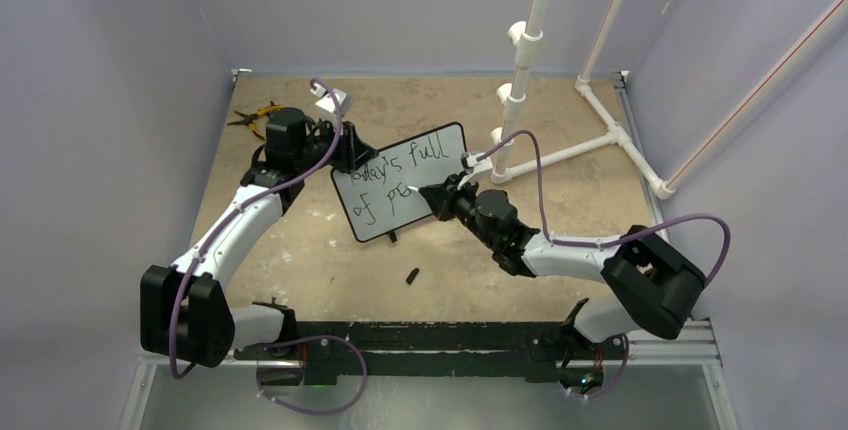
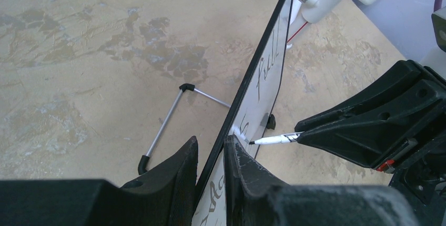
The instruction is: Write a sentence on the whiteboard
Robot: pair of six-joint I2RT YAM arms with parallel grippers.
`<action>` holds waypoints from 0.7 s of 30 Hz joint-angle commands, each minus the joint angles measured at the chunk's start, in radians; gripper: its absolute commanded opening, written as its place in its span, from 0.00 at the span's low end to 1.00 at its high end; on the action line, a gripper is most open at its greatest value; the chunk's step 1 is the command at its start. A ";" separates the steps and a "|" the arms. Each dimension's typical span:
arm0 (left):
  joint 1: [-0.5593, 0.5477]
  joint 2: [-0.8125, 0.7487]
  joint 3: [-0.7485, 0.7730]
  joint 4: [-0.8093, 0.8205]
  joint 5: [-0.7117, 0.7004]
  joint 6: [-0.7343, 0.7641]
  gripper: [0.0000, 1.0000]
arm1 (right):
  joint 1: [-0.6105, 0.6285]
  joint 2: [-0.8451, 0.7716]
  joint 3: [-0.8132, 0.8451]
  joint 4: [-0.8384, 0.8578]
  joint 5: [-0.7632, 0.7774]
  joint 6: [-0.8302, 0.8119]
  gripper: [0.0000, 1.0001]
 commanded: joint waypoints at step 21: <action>-0.014 0.024 -0.020 -0.046 -0.014 -0.016 0.22 | -0.023 -0.023 -0.017 -0.011 0.062 0.008 0.00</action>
